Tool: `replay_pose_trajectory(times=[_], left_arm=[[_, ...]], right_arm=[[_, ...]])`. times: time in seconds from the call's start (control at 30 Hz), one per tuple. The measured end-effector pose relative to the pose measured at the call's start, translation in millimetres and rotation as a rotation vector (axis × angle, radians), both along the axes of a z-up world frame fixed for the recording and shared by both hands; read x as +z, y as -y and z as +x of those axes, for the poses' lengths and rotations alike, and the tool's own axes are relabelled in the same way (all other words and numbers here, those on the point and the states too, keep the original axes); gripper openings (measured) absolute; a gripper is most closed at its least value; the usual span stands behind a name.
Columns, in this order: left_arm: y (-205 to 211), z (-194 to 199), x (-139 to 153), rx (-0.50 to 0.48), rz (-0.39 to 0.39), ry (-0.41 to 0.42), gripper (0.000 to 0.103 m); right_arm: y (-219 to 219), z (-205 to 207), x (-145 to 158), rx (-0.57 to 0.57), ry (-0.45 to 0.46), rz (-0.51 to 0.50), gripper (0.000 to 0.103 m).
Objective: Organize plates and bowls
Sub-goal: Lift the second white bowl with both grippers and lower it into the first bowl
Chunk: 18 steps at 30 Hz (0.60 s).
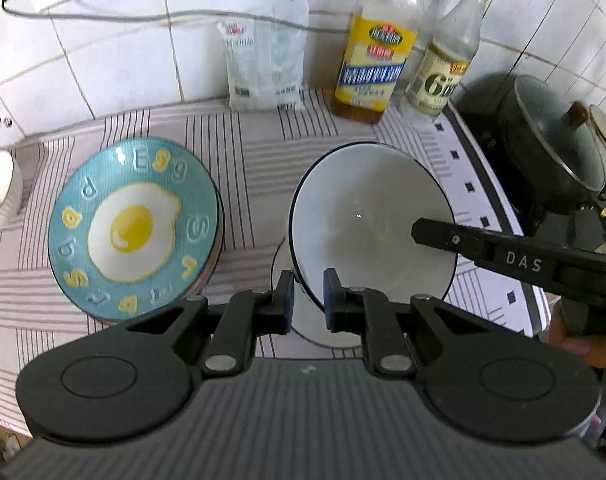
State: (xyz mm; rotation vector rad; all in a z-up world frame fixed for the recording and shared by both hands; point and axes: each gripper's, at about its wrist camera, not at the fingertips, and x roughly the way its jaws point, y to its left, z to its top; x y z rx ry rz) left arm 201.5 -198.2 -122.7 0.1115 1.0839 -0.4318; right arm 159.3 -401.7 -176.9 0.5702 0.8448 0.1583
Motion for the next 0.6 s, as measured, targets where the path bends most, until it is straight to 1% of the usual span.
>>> replay_pose_trajectory(times=[0.1,0.13,0.2,0.27,0.33,0.37,0.5,0.6], left_arm=[[1,0,-10,0.007,0.011,-0.027,0.013],[1,0,-14,0.010,0.015,-0.038,0.013],[2,2,-22,0.011,0.022,-0.063,0.013],[2,3,-29,0.021,0.019,-0.093,0.013],[2,6,-36,0.026,0.016,-0.123,0.013],[2,7,-39,0.029,0.015,-0.137,0.013],[3,11,-46,0.032,0.035,-0.163,0.013],[4,14,-49,0.036,0.046,-0.187,0.013]], right_arm=[[-6,0,-7,0.029,-0.004,-0.054,0.012],[-6,0,-7,0.029,-0.004,-0.054,0.012],[-11,0,-10,0.047,-0.007,-0.098,0.012],[-15,0,-13,0.058,-0.010,-0.129,0.011],[-20,1,-16,0.077,-0.008,-0.180,0.011],[-20,1,-16,0.077,-0.008,-0.180,0.011],[-30,3,-19,0.113,0.009,-0.263,0.011],[-35,5,-21,0.127,0.012,-0.289,0.011]])
